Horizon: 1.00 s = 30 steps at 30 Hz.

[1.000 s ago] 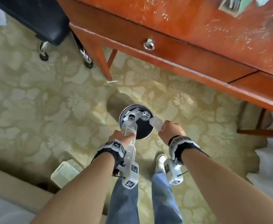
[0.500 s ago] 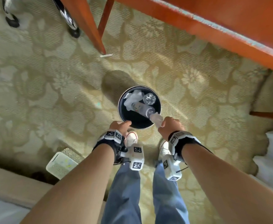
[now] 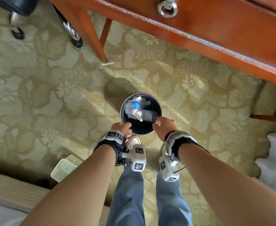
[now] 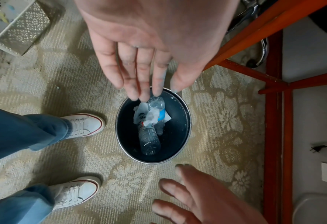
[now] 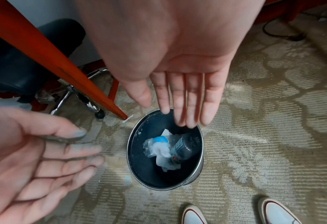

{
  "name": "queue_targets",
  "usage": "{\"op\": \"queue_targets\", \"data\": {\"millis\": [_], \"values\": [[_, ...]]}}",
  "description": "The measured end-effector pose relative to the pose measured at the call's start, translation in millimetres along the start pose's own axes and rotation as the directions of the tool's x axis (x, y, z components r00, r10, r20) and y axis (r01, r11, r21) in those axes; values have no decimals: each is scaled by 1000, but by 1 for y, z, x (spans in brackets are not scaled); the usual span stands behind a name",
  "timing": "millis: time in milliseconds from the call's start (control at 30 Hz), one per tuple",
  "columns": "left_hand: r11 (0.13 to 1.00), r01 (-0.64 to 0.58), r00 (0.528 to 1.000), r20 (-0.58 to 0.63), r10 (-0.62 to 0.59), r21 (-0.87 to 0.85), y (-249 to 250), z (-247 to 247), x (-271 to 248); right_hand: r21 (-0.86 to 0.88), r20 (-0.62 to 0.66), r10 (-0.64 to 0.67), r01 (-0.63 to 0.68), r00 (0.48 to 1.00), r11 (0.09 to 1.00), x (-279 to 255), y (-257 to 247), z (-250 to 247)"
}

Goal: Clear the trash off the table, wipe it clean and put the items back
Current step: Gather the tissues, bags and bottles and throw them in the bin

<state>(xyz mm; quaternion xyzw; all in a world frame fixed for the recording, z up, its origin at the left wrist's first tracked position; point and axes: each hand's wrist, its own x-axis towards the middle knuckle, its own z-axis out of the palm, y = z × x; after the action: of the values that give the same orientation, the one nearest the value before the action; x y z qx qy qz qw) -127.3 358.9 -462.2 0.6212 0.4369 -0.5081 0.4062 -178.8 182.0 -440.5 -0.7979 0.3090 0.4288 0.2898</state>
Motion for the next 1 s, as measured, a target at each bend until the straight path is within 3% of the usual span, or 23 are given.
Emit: {"op": "queue_targets", "data": {"millis": [200,300,400,467,600,733,833,900,1000], "values": [[991,-54,998,42,49,125,13,9,-50,-19,-19,44,-44,999,999,-45,10,-48],[949,-176,984,37,172,262,34,19,-105,-54,-80,12,-17,997,998,-88,10,-96],[845,-329,944,116,310,422,68,36,-182,-69,-175,-42,30,984,997,-143,3,-161],[739,-443,893,182,411,508,91,48,-242,-93,-258,-82,60,963,994,-189,-1,-209],[497,-664,724,315,613,559,134,78,-375,-104,-467,-136,99,874,990,-288,-8,-308],[330,-781,561,360,746,531,171,111,-509,-74,-656,-141,123,742,990,-365,11,-392],[178,-827,427,390,816,533,198,134,-560,-31,-716,-60,55,696,998,-390,35,-437],[137,-818,390,363,846,559,215,150,-570,-6,-735,-25,30,677,1000,-391,51,-458],[104,-798,379,360,852,594,236,180,-560,-9,-727,-8,2,687,1000,-375,76,-485]]}}
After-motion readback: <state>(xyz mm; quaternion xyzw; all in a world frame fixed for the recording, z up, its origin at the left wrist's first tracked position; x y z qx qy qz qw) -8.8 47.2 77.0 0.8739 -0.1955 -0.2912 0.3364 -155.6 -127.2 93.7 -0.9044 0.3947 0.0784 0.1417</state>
